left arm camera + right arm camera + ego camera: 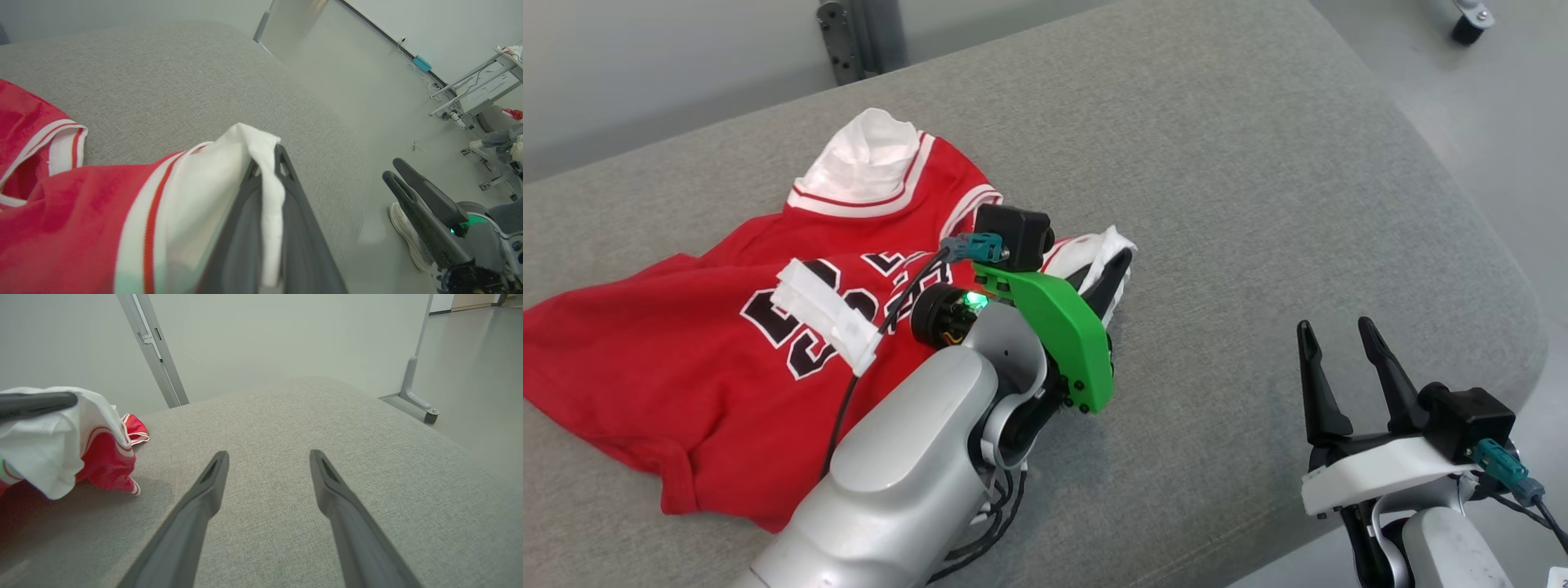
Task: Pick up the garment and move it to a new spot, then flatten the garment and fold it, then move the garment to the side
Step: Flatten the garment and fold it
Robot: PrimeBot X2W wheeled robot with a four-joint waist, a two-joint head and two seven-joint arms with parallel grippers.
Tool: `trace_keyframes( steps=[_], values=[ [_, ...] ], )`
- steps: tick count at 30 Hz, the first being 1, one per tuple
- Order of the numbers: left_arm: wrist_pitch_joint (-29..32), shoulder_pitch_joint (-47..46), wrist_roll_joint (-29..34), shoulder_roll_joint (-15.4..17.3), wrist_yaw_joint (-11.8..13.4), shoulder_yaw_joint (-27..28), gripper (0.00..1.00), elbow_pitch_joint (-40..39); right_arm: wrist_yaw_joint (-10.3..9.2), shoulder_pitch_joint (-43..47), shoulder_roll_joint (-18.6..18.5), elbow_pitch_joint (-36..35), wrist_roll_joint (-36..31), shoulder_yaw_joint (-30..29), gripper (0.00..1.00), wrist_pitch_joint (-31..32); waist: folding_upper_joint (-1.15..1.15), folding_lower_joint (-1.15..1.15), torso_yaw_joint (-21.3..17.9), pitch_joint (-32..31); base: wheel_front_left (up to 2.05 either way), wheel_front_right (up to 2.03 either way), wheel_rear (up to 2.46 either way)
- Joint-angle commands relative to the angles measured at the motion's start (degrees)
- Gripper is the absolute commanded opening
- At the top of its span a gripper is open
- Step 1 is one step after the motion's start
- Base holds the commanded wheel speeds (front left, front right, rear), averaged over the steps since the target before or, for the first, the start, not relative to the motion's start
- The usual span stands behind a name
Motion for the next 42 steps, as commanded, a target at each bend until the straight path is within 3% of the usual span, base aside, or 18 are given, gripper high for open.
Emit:
trace_keyframes(
  steps=[1,7,8,9,18,22,26,33,38,42],
  values=[
    [-1.4,-1.9,-1.0,-0.1,0.8,-0.8,0.00,0.8,0.00,-0.9,-0.1,0.2,0.3,0.1,1.00,-0.2,0.00,0.00,-3.1,1.7,0.00,0.00,0.00],
    [-9.3,-5.9,-8.9,0.0,5.2,-5.4,0.00,3.4,0.00,-0.7,0.0,0.7,1.2,-0.4,1.00,-0.2,0.00,0.00,-5.0,2.9,0.00,0.00,0.00],
    [-10.1,-6.0,-10.3,0.0,5.5,-6.5,0.15,3.8,0.00,-0.6,0.0,0.7,1.3,-0.3,1.00,-0.2,0.00,0.00,-5.1,3.0,0.00,0.00,0.00],
    [-10.8,-5.9,-11.8,0.0,5.7,-7.8,1.00,4.3,0.00,-0.7,0.0,0.8,1.5,-0.3,1.00,-0.2,0.00,0.00,-5.2,3.1,0.00,0.00,0.00],
    [-16.4,-8.0,-26.3,0.0,4.1,-15.2,1.00,-0.8,0.00,-0.7,-0.1,1.2,1.2,-1.6,1.00,-0.2,0.00,0.00,-2.3,2.5,0.00,0.00,0.00],
    [-20.4,-9.7,-27.9,0.0,3.9,-17.3,1.00,-2.1,0.00,-0.6,-0.1,0.8,0.6,-2.1,1.00,-0.2,0.00,0.00,-0.2,1.2,0.00,0.00,0.00],
    [-23.7,-9.6,-25.2,0.3,4.0,-18.2,1.00,-2.0,0.00,0.9,-0.1,0.2,-1.0,-3.3,1.00,-0.2,0.00,0.00,2.6,-0.6,0.00,0.00,0.00],
    [-26.4,-1.4,-17.8,9.4,7.6,-14.6,1.00,-7.5,0.00,4.0,-0.1,-3.0,-4.4,-5.7,1.00,-0.2,0.00,0.00,8.3,-4.3,0.00,0.00,0.00],
    [-26.3,10.7,-13.9,16.7,10.7,-6.3,1.00,-14.8,0.00,6.0,0.0,-4.4,-6.0,-7.2,1.00,-0.2,0.00,0.00,12.1,-6.4,0.00,0.00,0.00],
    [-26.3,21.9,-13.0,19.9,12.7,1.4,1.00,-18.7,0.00,7.3,-0.1,-4.8,-6.6,-7.4,1.00,-0.2,0.00,0.00,14.5,-7.3,0.00,0.00,0.00]
  ],
)
